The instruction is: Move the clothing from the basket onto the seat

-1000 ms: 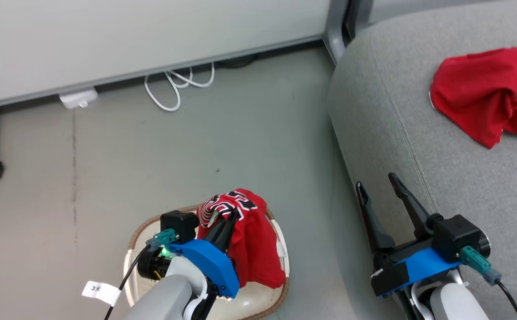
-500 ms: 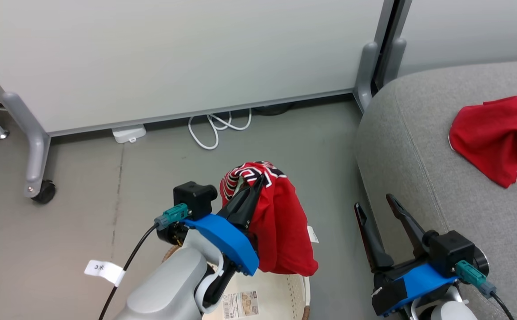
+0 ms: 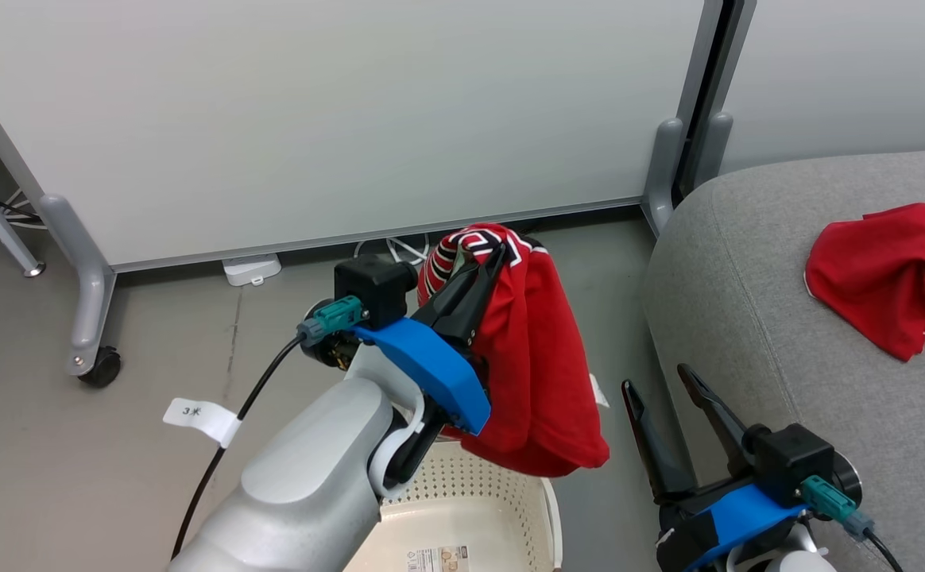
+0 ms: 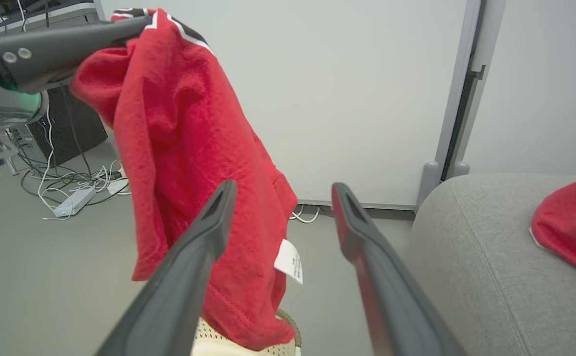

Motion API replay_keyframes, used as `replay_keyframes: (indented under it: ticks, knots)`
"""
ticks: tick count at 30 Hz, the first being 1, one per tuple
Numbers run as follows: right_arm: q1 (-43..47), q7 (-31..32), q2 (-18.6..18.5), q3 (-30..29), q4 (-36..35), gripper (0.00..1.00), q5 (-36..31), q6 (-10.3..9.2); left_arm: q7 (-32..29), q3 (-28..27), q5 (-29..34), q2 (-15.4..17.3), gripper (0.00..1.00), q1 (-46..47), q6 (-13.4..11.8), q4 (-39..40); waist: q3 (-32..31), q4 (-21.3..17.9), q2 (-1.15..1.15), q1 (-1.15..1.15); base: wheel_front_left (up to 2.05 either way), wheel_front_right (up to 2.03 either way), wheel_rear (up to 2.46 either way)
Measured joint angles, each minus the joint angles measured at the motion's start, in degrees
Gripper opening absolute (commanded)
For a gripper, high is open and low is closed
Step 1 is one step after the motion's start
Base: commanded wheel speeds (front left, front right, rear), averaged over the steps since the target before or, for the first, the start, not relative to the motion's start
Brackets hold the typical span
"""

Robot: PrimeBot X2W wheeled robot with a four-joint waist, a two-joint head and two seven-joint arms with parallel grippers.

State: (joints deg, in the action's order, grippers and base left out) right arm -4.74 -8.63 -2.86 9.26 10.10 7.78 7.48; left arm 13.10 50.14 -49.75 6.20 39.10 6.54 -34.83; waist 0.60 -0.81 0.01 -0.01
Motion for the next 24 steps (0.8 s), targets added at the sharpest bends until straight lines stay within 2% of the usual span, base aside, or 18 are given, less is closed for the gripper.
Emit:
replay_keyframes:
  ticks: [13,24]
  knots:
    - [0.02,0.05,0.00,0.81,0.37,1.00,0.34,0.00,-0.22,0.31,-0.01,-0.78,0.00,0.97,-0.53,-1.33,0.07,-0.01,0.00,0.01,0.00,0.00,0.00]
    - [-4.49,2.48,0.02,9.95,2.70,1.00,2.07,0.00,0.11,0.63,-0.01,-1.03,0.00,1.66,-0.53,-1.83,1.45,0.03,0.00,0.01,0.00,0.00,0.00]
